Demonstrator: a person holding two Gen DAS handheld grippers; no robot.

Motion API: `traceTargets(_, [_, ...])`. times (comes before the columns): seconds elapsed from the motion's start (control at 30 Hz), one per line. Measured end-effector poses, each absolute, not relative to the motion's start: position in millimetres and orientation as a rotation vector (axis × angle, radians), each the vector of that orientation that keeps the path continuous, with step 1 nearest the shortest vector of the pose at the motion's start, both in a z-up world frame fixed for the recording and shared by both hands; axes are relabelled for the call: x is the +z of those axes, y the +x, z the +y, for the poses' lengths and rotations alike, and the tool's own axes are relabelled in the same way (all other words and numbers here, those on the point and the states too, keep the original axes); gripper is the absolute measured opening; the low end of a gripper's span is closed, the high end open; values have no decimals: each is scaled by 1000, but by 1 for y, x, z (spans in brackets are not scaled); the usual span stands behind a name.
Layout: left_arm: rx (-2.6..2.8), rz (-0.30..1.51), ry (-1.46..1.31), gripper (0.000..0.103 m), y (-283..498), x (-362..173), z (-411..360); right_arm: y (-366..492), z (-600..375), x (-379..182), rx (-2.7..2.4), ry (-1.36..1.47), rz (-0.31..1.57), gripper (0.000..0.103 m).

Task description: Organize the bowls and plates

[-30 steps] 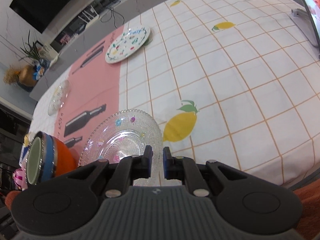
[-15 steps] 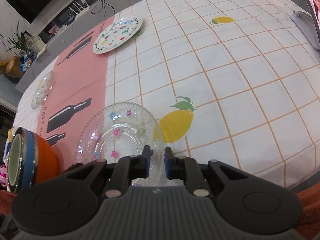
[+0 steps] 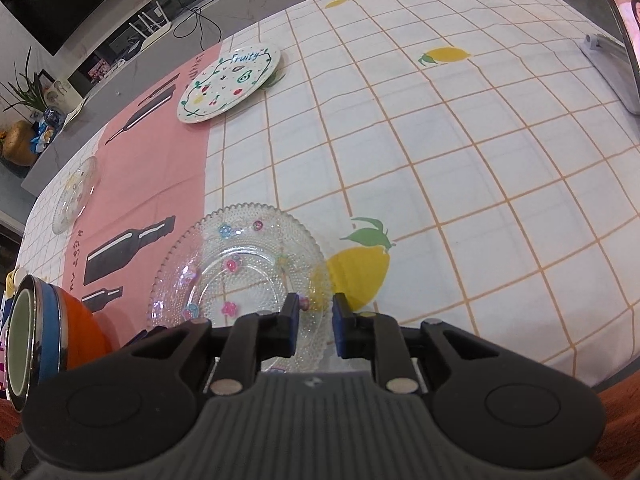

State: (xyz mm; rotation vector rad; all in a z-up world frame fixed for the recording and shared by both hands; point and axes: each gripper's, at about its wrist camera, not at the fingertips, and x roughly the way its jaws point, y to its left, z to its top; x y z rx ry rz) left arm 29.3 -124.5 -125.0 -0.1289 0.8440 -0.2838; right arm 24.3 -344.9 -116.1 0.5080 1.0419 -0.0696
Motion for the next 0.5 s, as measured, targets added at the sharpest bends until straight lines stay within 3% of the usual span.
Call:
traceTargets(0.07, [-288, 850, -144, 16, 29, -125, -123, 24, -344, -115, -61, 510, 1039, 27])
traceTargets(0.13, [-292, 865, -158, 23, 30, -125, -121, 24, -341, -114, -60, 495, 1039, 33])
traceTargets(0.2, [-298, 868, -163, 33, 28, -125, -121, 24, -339, -113, -63, 480, 1033, 52])
traceTargets(0.4, [-327, 848, -155, 50, 21, -120, -123, 22, -335, -108, -71, 450, 1005, 58])
traceTargets(0.5, [-330, 844, -162, 52, 19, -117, -123, 21, -335, -105, -72, 455, 981, 61])
